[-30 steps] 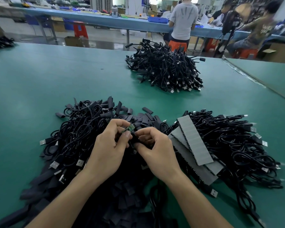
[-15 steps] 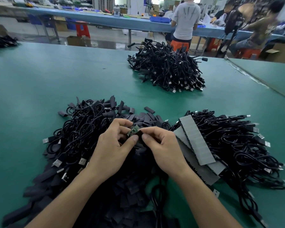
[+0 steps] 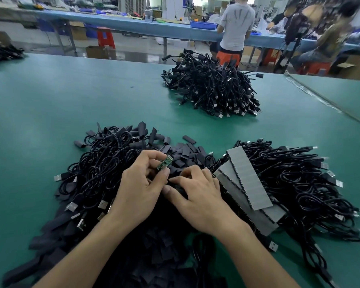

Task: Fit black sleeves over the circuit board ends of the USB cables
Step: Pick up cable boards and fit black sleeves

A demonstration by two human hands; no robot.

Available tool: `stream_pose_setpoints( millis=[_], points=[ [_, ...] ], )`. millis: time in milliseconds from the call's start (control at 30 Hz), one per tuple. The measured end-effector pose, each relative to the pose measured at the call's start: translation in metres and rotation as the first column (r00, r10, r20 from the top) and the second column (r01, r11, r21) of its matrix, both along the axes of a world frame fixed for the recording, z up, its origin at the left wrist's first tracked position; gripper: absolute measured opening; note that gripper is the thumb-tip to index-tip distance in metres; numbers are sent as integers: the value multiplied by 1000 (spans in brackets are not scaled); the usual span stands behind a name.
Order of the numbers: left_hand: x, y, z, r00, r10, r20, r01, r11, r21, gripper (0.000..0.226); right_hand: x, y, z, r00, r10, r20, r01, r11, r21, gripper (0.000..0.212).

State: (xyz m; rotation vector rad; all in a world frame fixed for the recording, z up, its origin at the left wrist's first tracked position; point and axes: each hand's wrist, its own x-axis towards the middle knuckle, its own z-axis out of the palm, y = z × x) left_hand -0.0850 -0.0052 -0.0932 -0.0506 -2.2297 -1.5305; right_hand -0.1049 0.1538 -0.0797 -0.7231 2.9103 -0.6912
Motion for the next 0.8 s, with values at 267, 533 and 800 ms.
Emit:
stream_pose_setpoints(
  millis=[267,533,800],
  points=[
    [1,1,1,1000,11,-2,-11,1000,-12,32,1,-3,1,999,16,-42,-21,993,-117,22],
    [4,5,10,1000,23,-2,-23,998,-59,32,-3,-2,11,995,-98,25,98,876,-472,23],
    [6,5,11,999,32,23,-30,996,-84,31,-6,4,7,991,-95,95,133,800,-585,27]
  ],
)
